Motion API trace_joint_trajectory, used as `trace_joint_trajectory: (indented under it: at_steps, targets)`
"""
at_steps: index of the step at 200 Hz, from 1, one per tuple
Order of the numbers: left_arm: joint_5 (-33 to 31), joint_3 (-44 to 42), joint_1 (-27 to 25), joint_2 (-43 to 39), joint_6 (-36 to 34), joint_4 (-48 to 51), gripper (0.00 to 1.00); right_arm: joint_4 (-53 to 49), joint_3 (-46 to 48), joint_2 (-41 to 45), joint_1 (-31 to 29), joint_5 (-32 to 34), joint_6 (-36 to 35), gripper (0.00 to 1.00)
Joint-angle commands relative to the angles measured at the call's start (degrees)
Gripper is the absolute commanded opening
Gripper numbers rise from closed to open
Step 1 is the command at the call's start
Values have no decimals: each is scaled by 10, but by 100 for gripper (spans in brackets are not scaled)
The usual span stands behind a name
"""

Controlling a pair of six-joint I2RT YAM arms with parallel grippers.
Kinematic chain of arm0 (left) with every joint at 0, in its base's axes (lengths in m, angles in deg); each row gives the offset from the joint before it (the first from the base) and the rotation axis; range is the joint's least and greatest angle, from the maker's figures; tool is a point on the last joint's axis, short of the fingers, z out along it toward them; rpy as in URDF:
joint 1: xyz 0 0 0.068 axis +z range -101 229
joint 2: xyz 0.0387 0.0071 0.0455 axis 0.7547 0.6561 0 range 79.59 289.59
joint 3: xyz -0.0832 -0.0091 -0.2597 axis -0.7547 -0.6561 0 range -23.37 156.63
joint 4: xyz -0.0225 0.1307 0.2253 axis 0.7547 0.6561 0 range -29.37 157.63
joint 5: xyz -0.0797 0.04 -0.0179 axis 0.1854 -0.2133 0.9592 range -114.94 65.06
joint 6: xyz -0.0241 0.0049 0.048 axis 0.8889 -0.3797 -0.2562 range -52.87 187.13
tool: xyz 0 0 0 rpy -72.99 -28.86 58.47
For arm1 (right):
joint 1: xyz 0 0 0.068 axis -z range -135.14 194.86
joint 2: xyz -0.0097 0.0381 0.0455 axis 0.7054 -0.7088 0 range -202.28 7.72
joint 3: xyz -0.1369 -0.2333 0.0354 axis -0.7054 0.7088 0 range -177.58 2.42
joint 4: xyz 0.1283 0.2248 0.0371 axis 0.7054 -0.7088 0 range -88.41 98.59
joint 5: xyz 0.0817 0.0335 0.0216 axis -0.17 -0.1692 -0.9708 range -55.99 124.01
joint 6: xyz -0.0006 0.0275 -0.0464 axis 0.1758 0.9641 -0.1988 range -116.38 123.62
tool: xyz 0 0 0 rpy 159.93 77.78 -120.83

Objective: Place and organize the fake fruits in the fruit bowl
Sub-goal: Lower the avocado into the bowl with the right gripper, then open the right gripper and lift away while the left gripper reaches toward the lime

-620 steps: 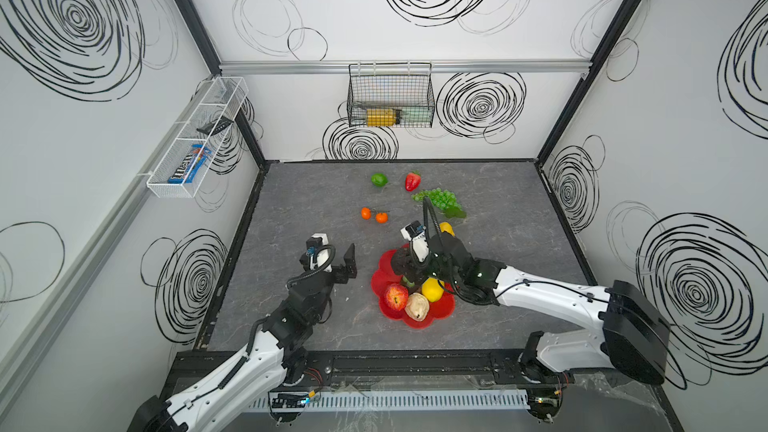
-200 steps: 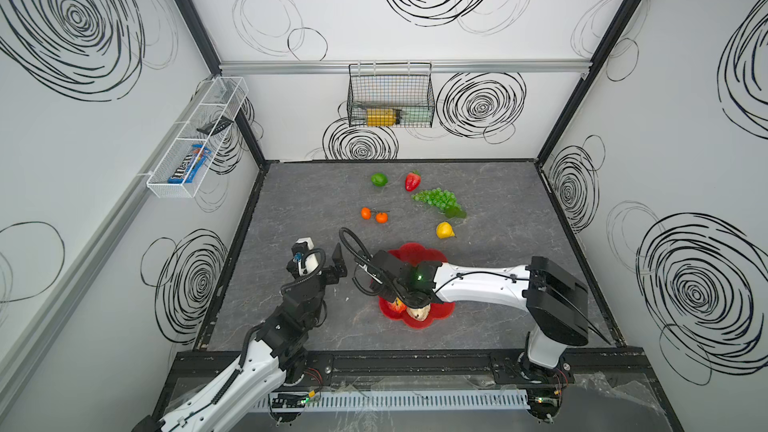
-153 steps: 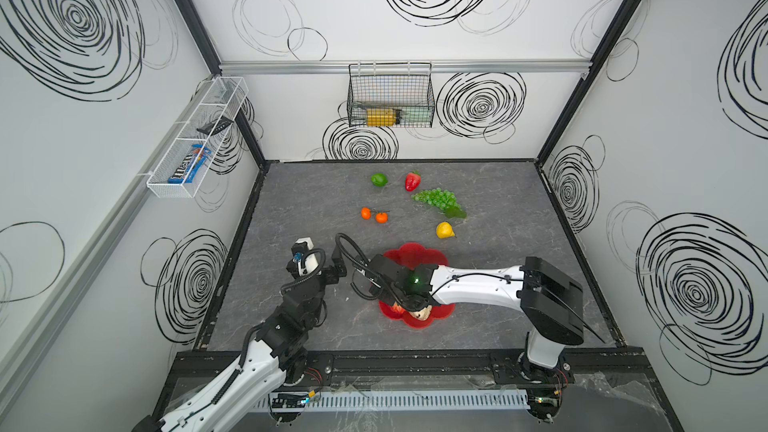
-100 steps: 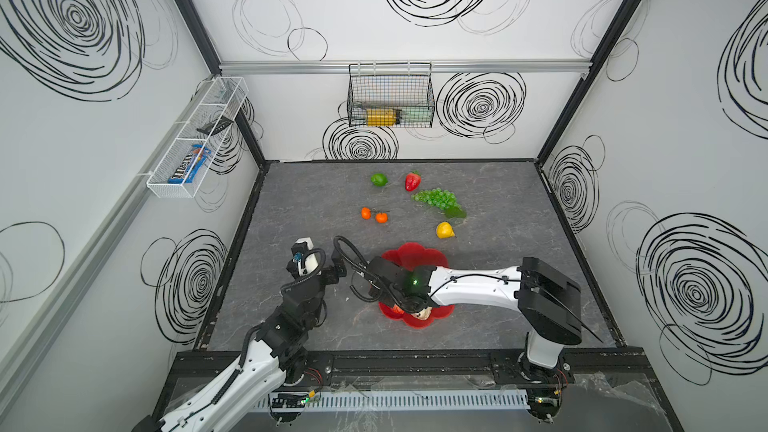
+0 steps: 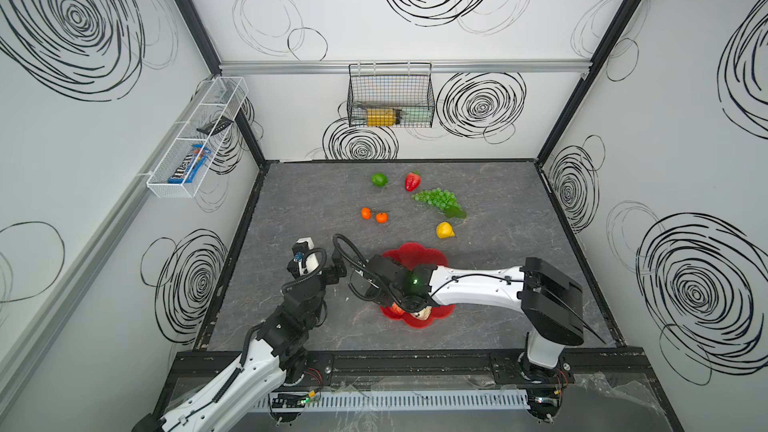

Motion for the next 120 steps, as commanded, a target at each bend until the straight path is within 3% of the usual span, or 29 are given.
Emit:
trace_joint_trajectory:
  at_steps: [1, 63, 120]
  targets:
    - [-8, -4, 5, 2, 6, -25, 96, -10, -7, 32, -2, -10, 4, 83]
    - [-4, -4, 7, 5, 7, -27, 96, 6, 10, 76, 25, -50, 30, 83]
    - [21, 0, 14, 20, 12, -32, 96, 17, 39, 121, 115, -143, 122, 76]
